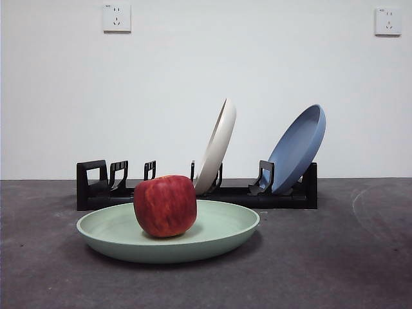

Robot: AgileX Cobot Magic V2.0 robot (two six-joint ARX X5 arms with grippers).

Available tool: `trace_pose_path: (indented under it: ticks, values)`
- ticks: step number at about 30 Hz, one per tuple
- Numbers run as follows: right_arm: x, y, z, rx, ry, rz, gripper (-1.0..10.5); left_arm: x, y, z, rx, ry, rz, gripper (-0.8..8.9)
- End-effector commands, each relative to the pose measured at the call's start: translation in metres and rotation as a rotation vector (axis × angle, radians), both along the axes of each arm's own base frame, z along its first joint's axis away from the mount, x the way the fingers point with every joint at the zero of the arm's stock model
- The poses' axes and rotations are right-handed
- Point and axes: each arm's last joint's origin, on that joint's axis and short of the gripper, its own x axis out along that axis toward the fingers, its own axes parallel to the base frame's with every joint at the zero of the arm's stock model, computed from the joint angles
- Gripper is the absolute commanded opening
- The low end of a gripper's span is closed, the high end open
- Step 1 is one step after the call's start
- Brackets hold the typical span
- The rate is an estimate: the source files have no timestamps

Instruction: Take the green plate from the plate rack,put the plate on the table,take the apple from the table,put the apple in the plate

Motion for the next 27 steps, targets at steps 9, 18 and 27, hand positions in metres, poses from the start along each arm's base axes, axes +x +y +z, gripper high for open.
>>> trace_pose_path:
  ticks: [9,18,27]
  values:
    - [-0.0032,0.0,0.0033,0.001,-0.065,-0.004,0.0,0.0009,0.0001,-0.0032,0.015,0.009,0.0,-0.03]
    - [-0.0032,0.0,0.0042,-0.008,-0.071,0.001,0.0,0.0009,0.0001,-0.0031,0.014,0.008,0.0,-0.03]
    - [-0.0032,0.0,0.0042,-0.008,-0.071,0.001,0.0,0.0009,0.0001,-0.0032,0.014,0.008,0.0,-0.03]
